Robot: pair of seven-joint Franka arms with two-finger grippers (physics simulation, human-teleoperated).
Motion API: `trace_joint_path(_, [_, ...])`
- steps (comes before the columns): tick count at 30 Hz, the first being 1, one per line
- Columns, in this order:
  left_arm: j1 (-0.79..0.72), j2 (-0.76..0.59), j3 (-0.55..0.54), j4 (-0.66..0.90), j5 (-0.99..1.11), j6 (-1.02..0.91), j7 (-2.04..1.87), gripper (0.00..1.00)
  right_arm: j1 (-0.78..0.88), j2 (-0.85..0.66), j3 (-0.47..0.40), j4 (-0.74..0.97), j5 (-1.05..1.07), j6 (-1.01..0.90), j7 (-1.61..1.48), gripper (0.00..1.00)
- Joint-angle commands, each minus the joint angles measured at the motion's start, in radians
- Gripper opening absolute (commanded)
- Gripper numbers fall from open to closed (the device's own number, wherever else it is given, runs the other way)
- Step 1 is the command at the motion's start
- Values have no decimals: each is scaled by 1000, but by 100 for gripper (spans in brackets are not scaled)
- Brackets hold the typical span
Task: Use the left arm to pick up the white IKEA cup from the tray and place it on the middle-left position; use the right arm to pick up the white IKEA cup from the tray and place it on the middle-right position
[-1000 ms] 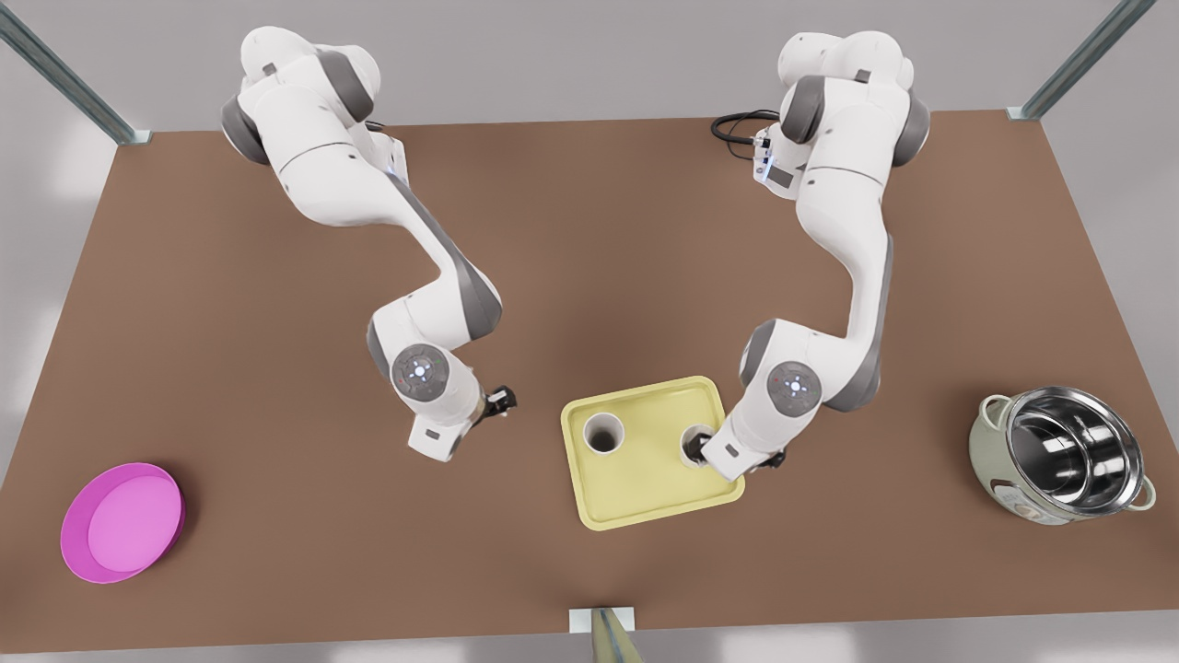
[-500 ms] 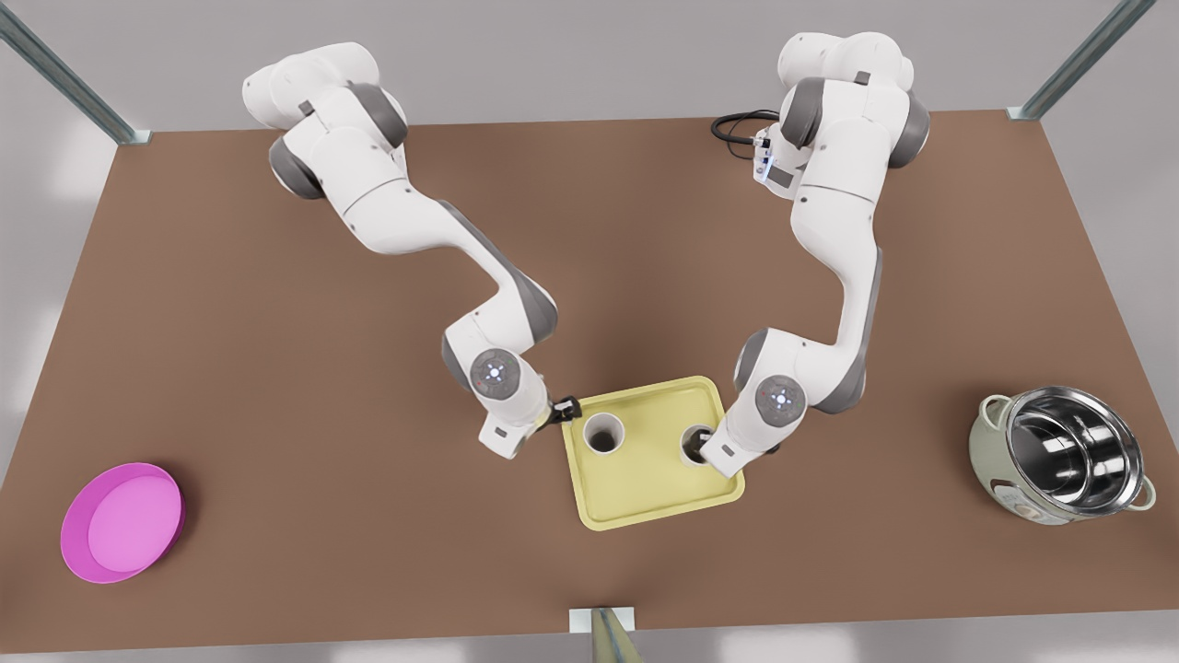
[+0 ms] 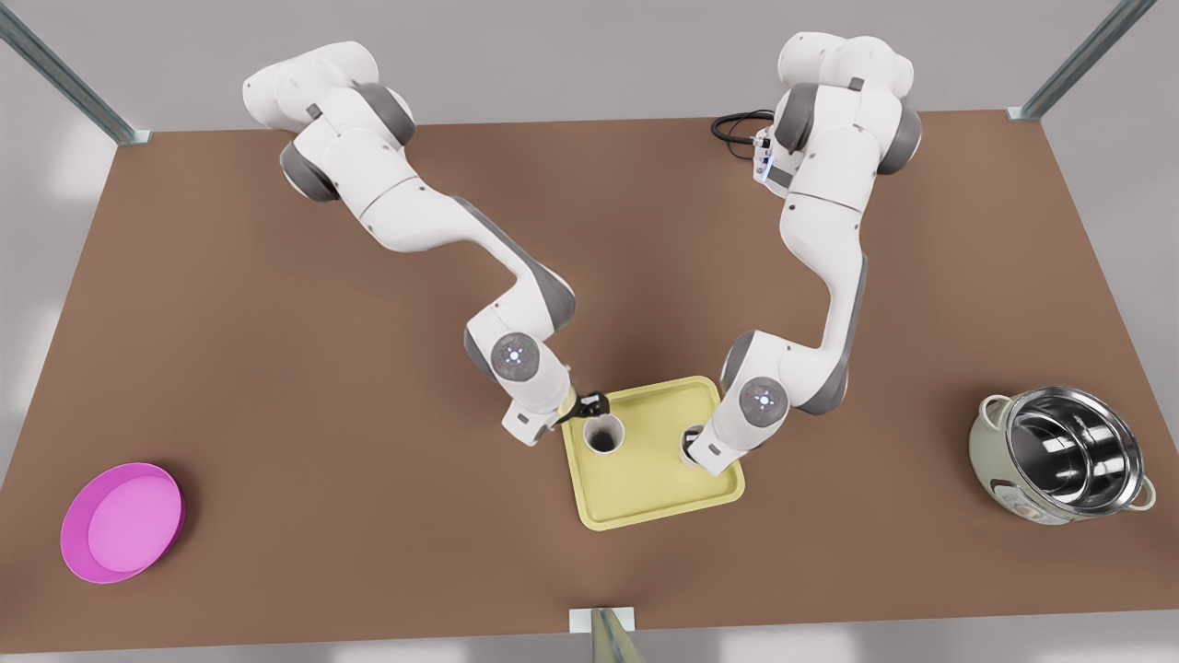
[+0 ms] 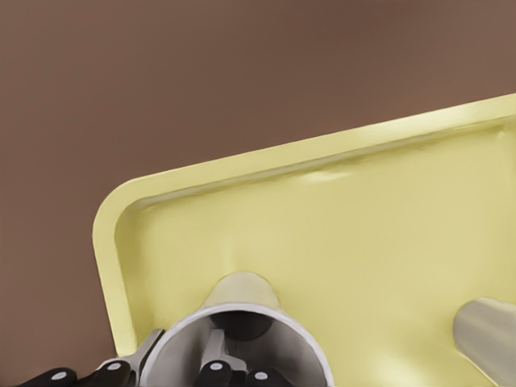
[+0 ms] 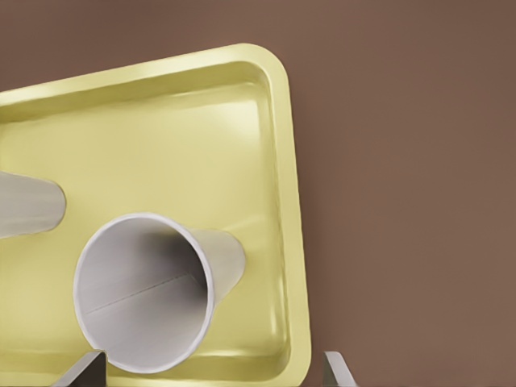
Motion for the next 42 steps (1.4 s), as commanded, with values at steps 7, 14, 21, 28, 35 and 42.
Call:
trace_joint_path(7, [7,-11,5,33,8,-8,-52,21,2,72,-14,70,-7,78,89,100])
trace_joint_path(14, [277,-56,8,123,-32,-216,261,21,17,92,-21,70,-7,97,91,100])
trace_joint_path(21, [345,30,6,111,-33,-12,363,21,68,108,-54,67,-8,94,100,100])
trace_joint_path(28, [348,64,5,111,-66,28,363,83,80,112,-76,59,-33,78,100,34])
trace_joint_path(35, [337,-166,1,111,166,-308,412,100,80,98,-74,60,-34,78,100,7])
trace_joint_path(42, [326,-396,-11,123,11,-585,419,100,20,-36,-71,-24,-24,11,91,17])
